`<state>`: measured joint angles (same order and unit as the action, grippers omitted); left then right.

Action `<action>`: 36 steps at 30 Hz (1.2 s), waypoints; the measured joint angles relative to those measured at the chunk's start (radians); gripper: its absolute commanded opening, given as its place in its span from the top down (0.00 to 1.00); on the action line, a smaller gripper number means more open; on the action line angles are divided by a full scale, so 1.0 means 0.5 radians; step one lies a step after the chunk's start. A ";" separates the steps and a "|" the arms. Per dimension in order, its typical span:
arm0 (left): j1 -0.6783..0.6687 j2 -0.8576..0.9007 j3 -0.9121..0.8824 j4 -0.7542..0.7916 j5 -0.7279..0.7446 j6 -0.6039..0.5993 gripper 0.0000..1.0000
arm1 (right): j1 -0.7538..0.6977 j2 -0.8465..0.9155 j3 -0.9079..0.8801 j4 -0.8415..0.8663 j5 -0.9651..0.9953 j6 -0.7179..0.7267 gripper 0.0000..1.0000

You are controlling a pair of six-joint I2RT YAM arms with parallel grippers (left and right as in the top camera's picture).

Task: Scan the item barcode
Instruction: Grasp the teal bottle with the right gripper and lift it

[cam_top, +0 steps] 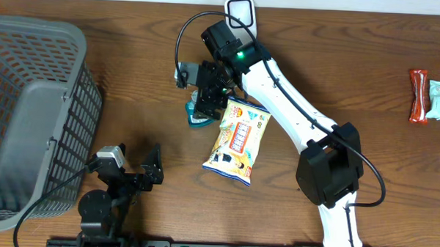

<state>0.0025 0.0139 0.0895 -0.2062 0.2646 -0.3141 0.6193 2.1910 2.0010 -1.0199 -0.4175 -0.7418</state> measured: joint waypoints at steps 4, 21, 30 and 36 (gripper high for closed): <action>0.000 0.000 0.000 -0.001 -0.001 0.000 0.02 | 0.002 -0.001 0.000 0.020 -0.056 0.018 0.01; 0.000 0.000 0.000 -0.001 0.000 0.000 0.02 | 0.012 0.144 0.006 0.176 -0.191 0.026 0.24; 0.000 0.000 0.000 -0.001 -0.001 0.000 0.02 | 0.013 0.146 0.006 0.179 -0.220 0.011 0.66; 0.000 0.000 0.000 -0.001 0.000 0.000 0.02 | 0.011 0.146 0.018 0.156 -0.204 0.050 0.82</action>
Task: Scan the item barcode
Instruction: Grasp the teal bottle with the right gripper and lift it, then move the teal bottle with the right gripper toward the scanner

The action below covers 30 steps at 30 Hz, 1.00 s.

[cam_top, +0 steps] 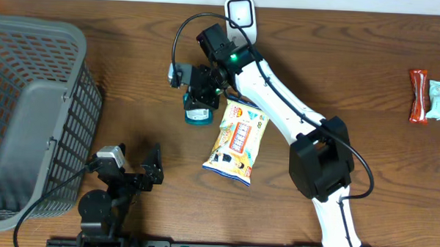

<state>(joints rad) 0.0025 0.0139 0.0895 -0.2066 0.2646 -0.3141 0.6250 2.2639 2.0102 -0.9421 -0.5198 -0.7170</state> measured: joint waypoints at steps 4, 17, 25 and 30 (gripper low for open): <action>0.000 0.000 0.000 0.000 -0.001 0.000 0.02 | 0.002 -0.011 0.007 -0.018 0.059 0.091 0.91; 0.000 0.000 0.000 0.000 -0.001 0.000 0.02 | -0.008 -0.567 -0.018 -0.248 0.233 0.254 0.91; 0.000 0.000 0.000 0.000 -0.001 0.000 0.02 | -0.008 -0.857 -0.018 -0.381 0.233 0.327 0.90; 0.000 0.000 0.000 0.000 -0.001 0.000 0.02 | -0.008 -0.870 -0.018 -0.393 0.234 0.379 0.89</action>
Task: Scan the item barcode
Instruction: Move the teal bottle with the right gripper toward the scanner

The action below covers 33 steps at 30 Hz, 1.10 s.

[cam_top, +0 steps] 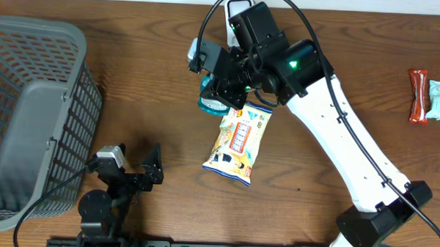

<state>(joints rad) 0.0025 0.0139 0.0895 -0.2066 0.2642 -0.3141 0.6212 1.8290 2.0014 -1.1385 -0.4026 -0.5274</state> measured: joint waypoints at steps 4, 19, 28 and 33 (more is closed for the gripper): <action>0.000 0.000 0.000 0.000 0.000 0.000 0.02 | 0.000 -0.001 0.000 -0.030 0.000 0.012 0.90; 0.000 0.000 0.000 0.000 0.000 -0.001 0.02 | -0.008 -0.001 0.000 -0.145 0.007 0.084 0.92; 0.000 0.000 0.000 0.000 0.000 -0.001 0.02 | -0.127 -0.001 0.000 -0.172 0.014 0.097 0.91; 0.000 0.000 0.000 0.000 0.000 0.000 0.02 | -0.196 -0.001 0.000 -0.196 0.015 0.097 0.91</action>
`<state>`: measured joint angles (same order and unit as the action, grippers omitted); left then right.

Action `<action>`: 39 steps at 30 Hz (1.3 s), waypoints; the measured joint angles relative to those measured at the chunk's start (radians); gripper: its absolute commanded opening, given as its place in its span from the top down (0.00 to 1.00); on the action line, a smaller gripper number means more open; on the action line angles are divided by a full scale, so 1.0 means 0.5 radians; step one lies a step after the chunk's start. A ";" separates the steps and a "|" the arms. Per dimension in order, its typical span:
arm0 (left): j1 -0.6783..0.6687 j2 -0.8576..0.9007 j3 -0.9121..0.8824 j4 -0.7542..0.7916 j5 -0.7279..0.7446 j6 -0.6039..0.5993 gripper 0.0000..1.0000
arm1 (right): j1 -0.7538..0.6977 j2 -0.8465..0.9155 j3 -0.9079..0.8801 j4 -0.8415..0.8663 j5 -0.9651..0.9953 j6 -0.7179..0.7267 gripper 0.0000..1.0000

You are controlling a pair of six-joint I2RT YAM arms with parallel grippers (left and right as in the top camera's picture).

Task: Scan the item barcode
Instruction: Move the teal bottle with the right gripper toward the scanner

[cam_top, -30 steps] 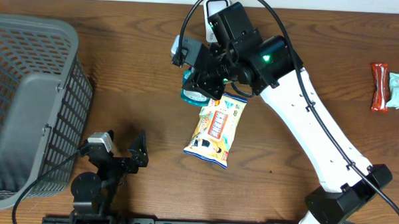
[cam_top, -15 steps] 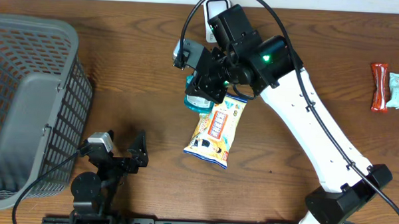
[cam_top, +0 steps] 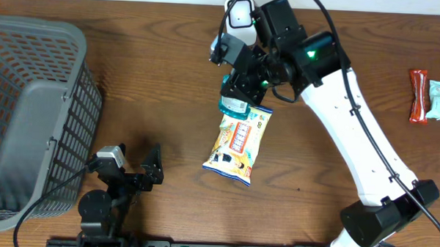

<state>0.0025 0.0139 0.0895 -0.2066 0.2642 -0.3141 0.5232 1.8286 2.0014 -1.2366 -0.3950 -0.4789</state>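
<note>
My right gripper is shut on a small round item with a teal lid and holds it above the table, just over the top edge of the yellow snack bag. The white barcode scanner stands at the table's far edge, right behind the gripper. No barcode on the item shows in the overhead view. My left gripper rests at the near left with its fingers apart and nothing between them.
A large grey mesh basket fills the left side. At the right edge lie a red-brown snack bar and a pale teal packet. The right arm's white links run from the near right up across the table.
The right gripper, still holding the teal-lidded item, now sits further right and closer to the scanner. The arm's base link has swung slightly. The left arm and the snack bag have not moved.
The right gripper was first down at the teal-lidded item beside the snack bag's top corner. Then it stood over the item a little to the left. Later it held the item raised off the table, and now holds it nearer the scanner.
</note>
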 measured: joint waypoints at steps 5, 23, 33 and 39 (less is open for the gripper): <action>0.000 0.000 0.000 0.000 0.000 0.000 0.02 | -0.049 0.000 0.000 -0.006 0.001 0.000 0.90; 0.000 0.000 0.000 0.000 0.000 0.000 0.02 | -0.072 0.000 0.000 -0.037 0.005 0.007 0.89; 0.000 0.000 0.000 0.000 0.000 0.000 0.02 | -0.085 0.000 0.000 -0.210 -0.371 0.130 0.96; 0.000 0.000 0.000 0.000 0.000 0.000 0.02 | -0.100 0.000 0.000 -0.283 -0.725 0.087 0.93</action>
<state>0.0025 0.0139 0.0895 -0.2066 0.2642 -0.3141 0.4732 1.8286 2.0014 -1.3781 -0.7574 -0.4355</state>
